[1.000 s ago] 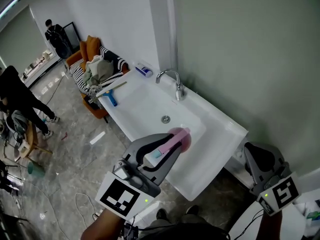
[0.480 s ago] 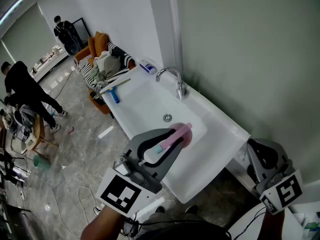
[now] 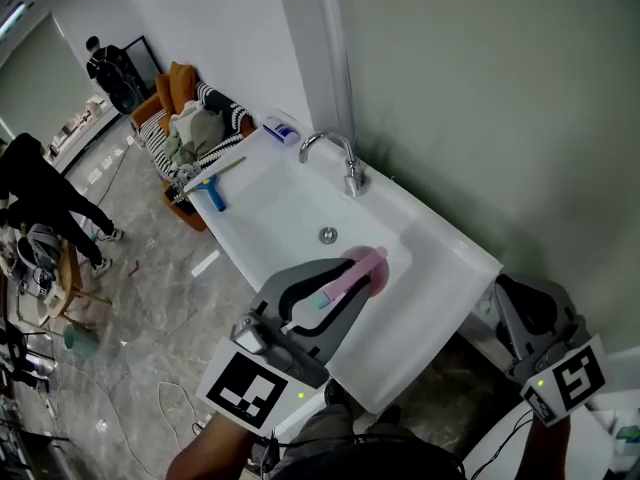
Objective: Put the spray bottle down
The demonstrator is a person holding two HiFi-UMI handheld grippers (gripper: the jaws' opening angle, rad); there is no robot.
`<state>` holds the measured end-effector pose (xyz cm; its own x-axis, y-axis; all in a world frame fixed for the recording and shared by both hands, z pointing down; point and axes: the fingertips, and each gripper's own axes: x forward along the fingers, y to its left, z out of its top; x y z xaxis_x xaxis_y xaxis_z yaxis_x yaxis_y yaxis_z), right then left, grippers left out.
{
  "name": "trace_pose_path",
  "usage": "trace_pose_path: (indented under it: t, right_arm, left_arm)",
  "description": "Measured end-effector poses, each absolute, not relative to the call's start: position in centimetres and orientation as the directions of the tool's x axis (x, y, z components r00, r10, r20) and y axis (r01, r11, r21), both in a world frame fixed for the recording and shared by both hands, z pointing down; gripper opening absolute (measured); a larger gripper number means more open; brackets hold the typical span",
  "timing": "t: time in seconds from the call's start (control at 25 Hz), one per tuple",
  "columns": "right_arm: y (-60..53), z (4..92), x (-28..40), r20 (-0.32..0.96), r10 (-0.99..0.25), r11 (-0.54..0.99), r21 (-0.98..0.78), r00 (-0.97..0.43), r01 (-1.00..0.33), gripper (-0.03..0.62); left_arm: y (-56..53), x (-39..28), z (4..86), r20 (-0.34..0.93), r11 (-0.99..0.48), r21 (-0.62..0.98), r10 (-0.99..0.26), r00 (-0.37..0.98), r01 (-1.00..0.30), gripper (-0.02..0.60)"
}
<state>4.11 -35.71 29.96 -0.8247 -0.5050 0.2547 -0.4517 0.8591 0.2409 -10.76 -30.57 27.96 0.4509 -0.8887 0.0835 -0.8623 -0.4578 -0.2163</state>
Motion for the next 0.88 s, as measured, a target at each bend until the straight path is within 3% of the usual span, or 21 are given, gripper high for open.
trace_pose_path:
  t: [0.88]
  right_arm:
    - [-37.6,29.6,-3.5,0.323,-0.621,0.783,0.295,-0.715,-0.547,0.009]
  left_arm:
    - [-35.8,-16.7,28.0,0.011,-0.622,-0.204,-0.774,0.633,-0.756,0.084]
